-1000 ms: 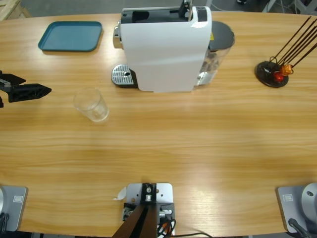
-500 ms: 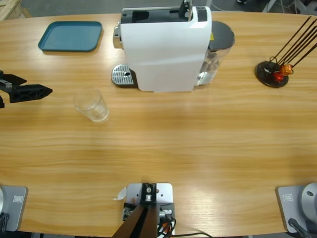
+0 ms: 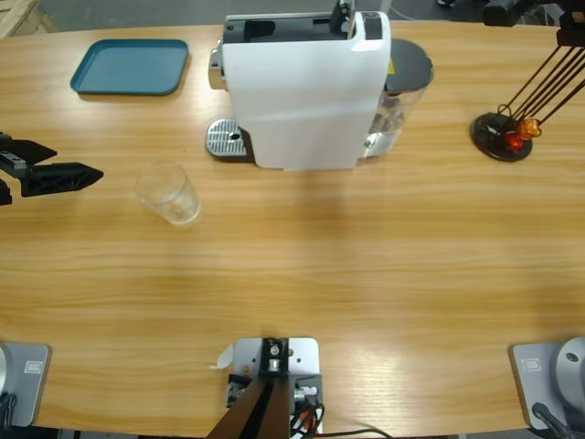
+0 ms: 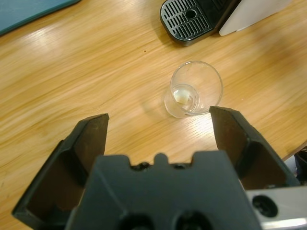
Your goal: Pour coffee
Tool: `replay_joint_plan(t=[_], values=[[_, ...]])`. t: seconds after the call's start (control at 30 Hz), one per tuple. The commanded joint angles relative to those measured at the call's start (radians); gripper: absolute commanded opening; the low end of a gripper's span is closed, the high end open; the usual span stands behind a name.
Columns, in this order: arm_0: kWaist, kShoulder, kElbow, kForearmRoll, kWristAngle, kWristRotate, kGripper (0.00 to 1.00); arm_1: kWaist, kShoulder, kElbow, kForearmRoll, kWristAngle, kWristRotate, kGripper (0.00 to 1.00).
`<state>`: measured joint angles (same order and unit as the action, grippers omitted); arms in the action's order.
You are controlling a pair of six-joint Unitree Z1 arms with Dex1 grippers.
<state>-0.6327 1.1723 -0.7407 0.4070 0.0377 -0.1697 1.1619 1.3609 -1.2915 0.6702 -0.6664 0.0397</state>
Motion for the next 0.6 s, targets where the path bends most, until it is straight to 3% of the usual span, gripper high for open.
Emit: replay_joint_plan(t=[0.03,0.23,0.4,0.43,0.47,0.53,0.6], values=[[-0.051,0.008,-0.004,0.010,0.006,0.006,0.989,-0.007,0.034,0.024,0.058,-0.031,0.073,0.000],[-0.139,0.029,-0.016,0.024,0.080,0.003,0.996,-0.007,0.027,0.002,0.148,0.010,0.152,0.000],[-0.255,0.187,-0.031,-0.041,0.097,-0.082,0.996,-0.007,-0.024,0.067,0.160,0.004,0.181,0.000],[-0.274,0.222,-0.030,-0.061,0.097,-0.107,0.996,-0.007,-0.028,0.074,0.173,0.006,0.181,0.169],[-0.292,0.256,-0.029,-0.075,0.097,-0.127,0.996,-0.007,-0.031,0.079,0.184,0.014,0.182,0.593],[-0.315,0.306,-0.028,-0.095,0.097,-0.156,0.996,-0.007,-0.041,0.090,0.204,0.029,0.194,0.792],[-0.320,0.324,-0.022,-0.097,0.102,-0.177,0.996,-0.007,-0.063,0.109,0.209,0.033,0.209,0.859]])
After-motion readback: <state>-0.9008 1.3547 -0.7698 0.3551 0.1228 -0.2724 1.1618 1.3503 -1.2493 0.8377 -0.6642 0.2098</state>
